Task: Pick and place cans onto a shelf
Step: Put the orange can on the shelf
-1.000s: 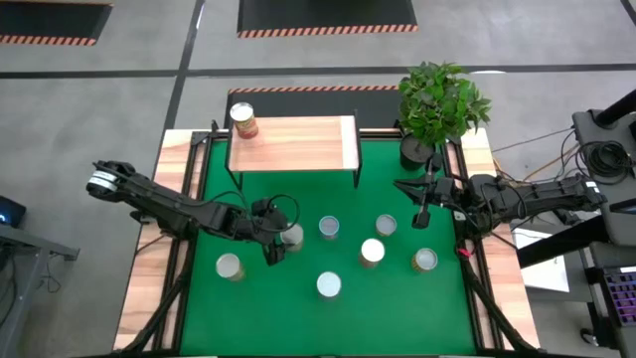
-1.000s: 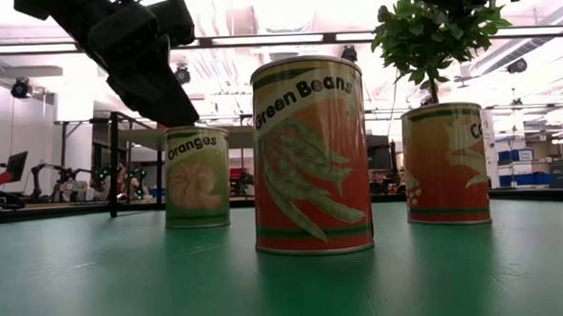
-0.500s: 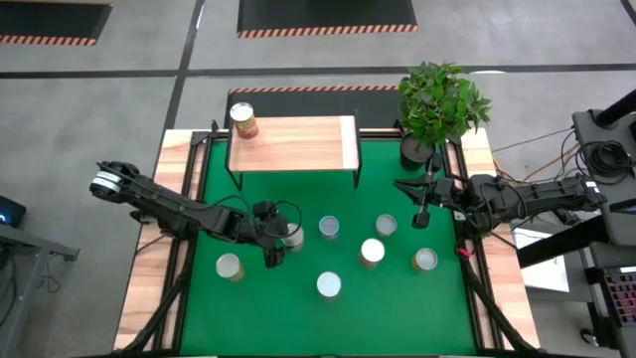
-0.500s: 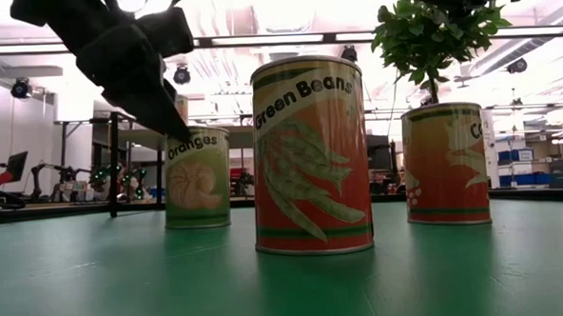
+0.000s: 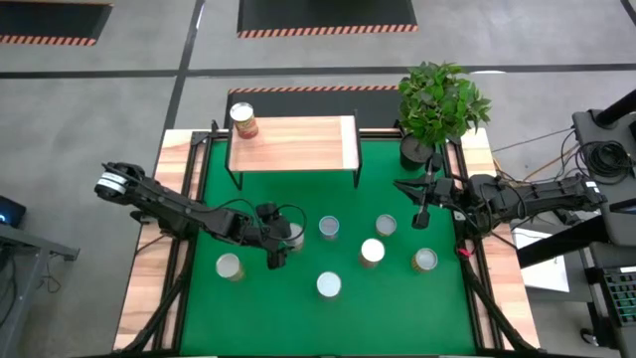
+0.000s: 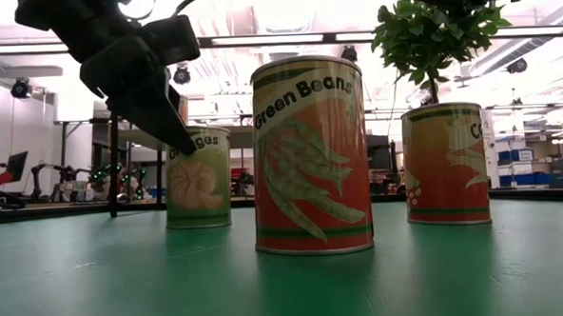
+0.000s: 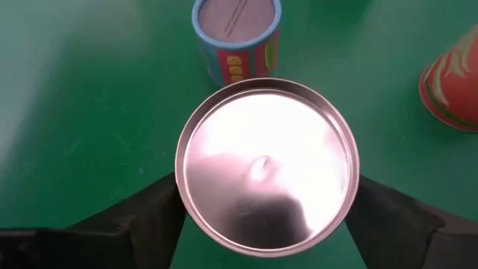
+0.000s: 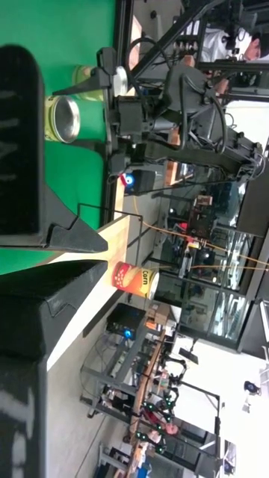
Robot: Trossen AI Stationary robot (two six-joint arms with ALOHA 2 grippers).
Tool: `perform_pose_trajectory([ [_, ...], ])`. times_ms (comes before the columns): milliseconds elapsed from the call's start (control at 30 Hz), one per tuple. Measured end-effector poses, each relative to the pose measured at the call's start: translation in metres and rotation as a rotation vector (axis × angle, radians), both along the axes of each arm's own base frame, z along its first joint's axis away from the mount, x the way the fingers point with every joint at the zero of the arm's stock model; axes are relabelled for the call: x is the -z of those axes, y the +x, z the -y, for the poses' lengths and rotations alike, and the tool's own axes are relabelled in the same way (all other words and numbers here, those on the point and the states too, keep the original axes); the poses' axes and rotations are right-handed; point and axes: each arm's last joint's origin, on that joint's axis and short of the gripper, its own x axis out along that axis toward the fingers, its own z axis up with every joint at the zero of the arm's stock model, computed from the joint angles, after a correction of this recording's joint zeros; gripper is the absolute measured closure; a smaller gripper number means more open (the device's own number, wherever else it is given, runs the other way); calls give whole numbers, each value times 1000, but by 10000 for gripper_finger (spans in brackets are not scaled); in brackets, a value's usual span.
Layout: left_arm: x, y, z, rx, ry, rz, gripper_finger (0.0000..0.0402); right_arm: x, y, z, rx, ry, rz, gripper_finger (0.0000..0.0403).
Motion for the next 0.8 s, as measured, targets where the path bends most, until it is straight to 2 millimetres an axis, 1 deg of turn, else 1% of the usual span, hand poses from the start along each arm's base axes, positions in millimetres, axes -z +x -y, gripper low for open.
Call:
perform_pose_trajectory([
  [67,0,0,0,0,0,2,116,0,0,0,0,0,0,385],
  [167,-3,-1,0,8,1,8,118,0,0,0,0,0,0,385],
  [267,-18,-3,-1,28,11,30,110,0,0,0,0,0,0,385],
  [400,-58,-5,-6,89,71,34,107,0,0,0,0,3,0,385],
  [500,-89,-11,-17,112,130,7,110,0,0,0,0,3,1,385],
  [633,-124,-22,-43,89,192,-20,112,0,0,0,0,4,1,385],
  [800,-158,-42,-80,50,294,-2,112,0,0,0,-1,7,2,385],
])
